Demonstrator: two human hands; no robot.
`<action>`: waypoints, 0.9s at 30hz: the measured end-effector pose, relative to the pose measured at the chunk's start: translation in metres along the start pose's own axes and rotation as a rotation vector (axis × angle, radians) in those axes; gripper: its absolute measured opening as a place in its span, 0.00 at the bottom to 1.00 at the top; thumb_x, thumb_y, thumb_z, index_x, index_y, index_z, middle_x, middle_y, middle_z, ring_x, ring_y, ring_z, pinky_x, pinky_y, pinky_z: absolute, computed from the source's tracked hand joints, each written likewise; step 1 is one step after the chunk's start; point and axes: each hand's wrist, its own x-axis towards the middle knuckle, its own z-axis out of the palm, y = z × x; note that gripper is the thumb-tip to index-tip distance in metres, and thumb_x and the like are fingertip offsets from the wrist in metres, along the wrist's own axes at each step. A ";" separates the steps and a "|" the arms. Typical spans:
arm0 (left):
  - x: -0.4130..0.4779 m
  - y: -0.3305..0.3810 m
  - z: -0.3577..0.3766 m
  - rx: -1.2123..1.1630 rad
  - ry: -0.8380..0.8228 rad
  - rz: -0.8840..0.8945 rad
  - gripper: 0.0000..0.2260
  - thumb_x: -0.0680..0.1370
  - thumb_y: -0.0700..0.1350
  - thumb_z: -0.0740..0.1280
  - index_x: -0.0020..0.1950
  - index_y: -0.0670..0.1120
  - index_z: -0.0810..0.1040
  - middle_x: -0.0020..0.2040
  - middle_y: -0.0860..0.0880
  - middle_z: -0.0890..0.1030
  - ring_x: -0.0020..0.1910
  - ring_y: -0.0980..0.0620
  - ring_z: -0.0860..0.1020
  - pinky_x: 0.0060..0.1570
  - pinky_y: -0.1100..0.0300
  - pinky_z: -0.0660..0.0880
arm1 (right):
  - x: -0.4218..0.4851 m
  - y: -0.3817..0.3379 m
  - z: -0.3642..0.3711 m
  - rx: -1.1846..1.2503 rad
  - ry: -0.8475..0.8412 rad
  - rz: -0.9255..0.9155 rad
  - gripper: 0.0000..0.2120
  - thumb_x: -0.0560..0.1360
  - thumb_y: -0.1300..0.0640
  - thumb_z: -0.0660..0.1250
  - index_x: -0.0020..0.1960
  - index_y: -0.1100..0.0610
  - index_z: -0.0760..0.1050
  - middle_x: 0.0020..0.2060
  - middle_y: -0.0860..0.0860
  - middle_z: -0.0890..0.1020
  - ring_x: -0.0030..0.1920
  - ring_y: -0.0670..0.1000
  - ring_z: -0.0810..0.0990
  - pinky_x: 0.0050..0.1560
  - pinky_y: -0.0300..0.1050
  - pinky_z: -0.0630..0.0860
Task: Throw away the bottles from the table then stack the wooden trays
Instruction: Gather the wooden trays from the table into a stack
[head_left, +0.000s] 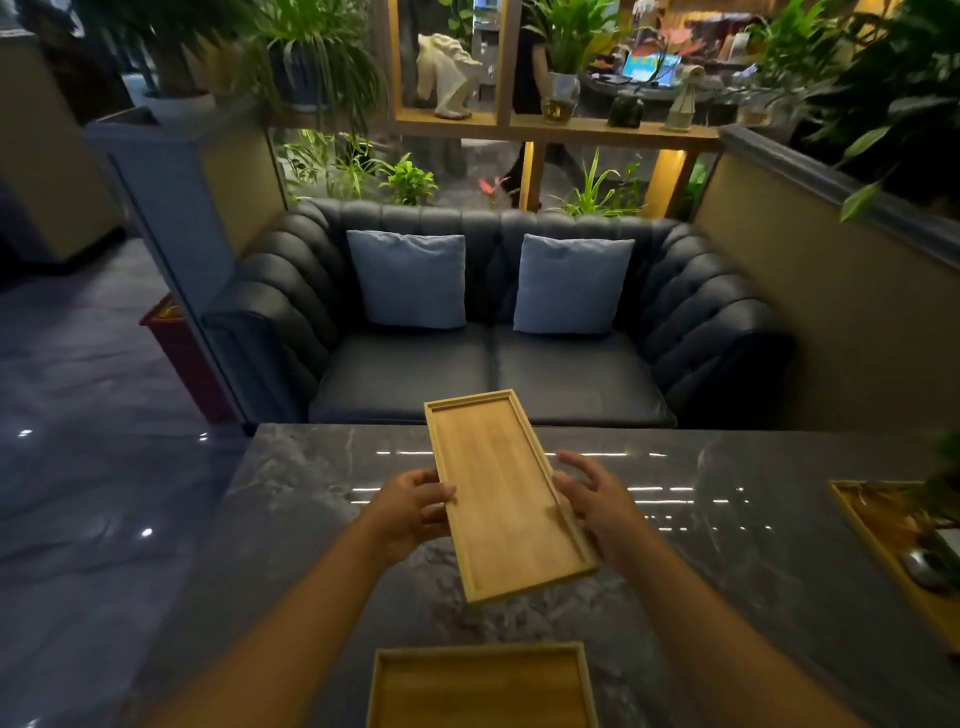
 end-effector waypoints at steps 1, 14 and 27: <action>-0.002 -0.005 0.001 -0.030 0.023 0.000 0.12 0.77 0.36 0.66 0.60 0.41 0.74 0.48 0.40 0.83 0.44 0.42 0.84 0.40 0.50 0.81 | -0.003 0.003 -0.002 0.035 0.005 0.017 0.21 0.75 0.52 0.70 0.67 0.52 0.73 0.49 0.53 0.82 0.44 0.51 0.81 0.37 0.42 0.79; -0.025 -0.092 0.019 -0.519 0.208 -0.012 0.14 0.76 0.30 0.62 0.57 0.46 0.71 0.50 0.39 0.80 0.45 0.40 0.81 0.36 0.46 0.82 | -0.054 0.089 0.016 0.607 0.097 0.278 0.23 0.76 0.48 0.64 0.68 0.57 0.71 0.60 0.60 0.81 0.59 0.62 0.80 0.48 0.55 0.81; -0.085 -0.166 0.013 -0.576 0.251 -0.213 0.12 0.77 0.31 0.60 0.57 0.42 0.74 0.44 0.40 0.85 0.40 0.42 0.84 0.46 0.42 0.79 | -0.098 0.158 0.007 0.427 0.210 0.494 0.17 0.78 0.58 0.66 0.66 0.57 0.73 0.57 0.60 0.82 0.54 0.64 0.81 0.53 0.65 0.79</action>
